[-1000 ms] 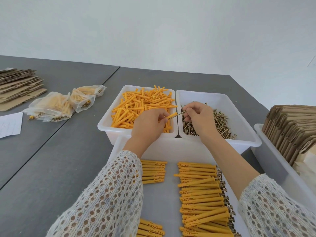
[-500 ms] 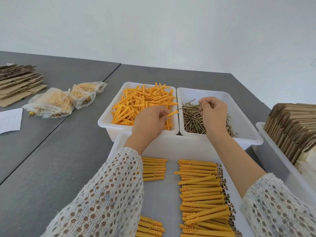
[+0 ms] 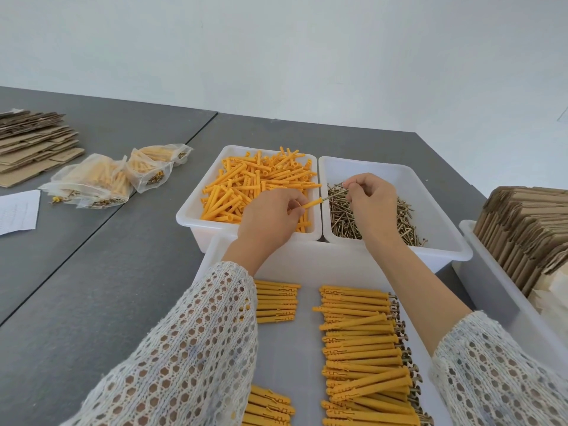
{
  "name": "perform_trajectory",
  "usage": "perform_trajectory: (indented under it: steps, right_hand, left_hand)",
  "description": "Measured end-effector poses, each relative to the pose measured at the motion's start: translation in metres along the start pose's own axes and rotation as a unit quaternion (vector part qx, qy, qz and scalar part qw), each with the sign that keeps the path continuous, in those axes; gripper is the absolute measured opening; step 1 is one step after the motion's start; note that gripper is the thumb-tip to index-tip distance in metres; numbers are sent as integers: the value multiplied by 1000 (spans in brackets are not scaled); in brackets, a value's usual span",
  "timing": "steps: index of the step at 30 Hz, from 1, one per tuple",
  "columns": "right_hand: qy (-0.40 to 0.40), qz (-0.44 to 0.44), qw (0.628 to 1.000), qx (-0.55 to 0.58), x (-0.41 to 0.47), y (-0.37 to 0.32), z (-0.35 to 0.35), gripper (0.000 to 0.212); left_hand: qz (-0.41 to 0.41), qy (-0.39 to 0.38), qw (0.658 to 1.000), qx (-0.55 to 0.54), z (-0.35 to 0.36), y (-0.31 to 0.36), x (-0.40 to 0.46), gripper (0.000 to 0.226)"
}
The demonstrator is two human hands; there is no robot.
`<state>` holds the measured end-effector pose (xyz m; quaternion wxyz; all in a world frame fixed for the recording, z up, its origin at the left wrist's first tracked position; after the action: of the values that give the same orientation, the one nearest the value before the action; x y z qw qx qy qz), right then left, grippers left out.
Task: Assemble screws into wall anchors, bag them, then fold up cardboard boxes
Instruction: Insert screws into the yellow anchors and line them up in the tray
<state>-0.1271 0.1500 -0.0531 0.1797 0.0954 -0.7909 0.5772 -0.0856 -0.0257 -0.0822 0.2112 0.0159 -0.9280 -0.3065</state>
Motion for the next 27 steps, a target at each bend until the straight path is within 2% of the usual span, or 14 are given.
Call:
perform_trajectory:
  steps: [4,8,10,13,16,18,22,24,26,27]
  right_hand:
    - [-114,-8,993,34,-11,-9,19,17]
    - [-182,-9,980,78,-22,-16,34,17]
    - [-177,-18,981,81,-25,-18,35,15]
    - [-155,-11,983,97,-26,-19,36,12]
    - [-166,8,981,104,-25,-19,37,15]
    - [-175,19,980,97,-24,-19,36,20]
    - [-170,57,975,132,-16,-20,28,17]
    - [-238,67,953,178,-18,-27,25,19]
    - [-378,73,909,162,-31,-35,27,20]
    - [-463,72,876,114,-43,-38,30,21]
  left_hand:
    - [22,17,999,-40,-4,5,-2,12]
    - [38,68,974,-214,-17,9,-1,7]
    - [23,76,962,-260,-20,8,-2,2]
    - [1,59,944,-324,-20,7,-1,12]
    - [0,44,937,-347,-20,8,-2,16]
    - [4,25,936,-350,-21,9,-3,15]
    - [-7,-34,920,-389,-24,10,-4,19]
    - [-66,-33,920,-385,-28,3,-1,25]
    - [-152,-14,899,-411,-31,-7,3,31]
    - [-186,-6,877,-443,-31,-12,4,31]
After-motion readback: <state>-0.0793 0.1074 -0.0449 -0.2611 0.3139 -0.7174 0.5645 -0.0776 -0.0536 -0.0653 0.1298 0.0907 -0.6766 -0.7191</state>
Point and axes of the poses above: each hand's wrist, its own x-axis towards the middle knuckle, its own z-axis out of the palm, y = z × x, the point moved 4 cm from there along x, towards the middle knuckle, and after that the axes turned 1 degree about y, right-handed, at the moved point
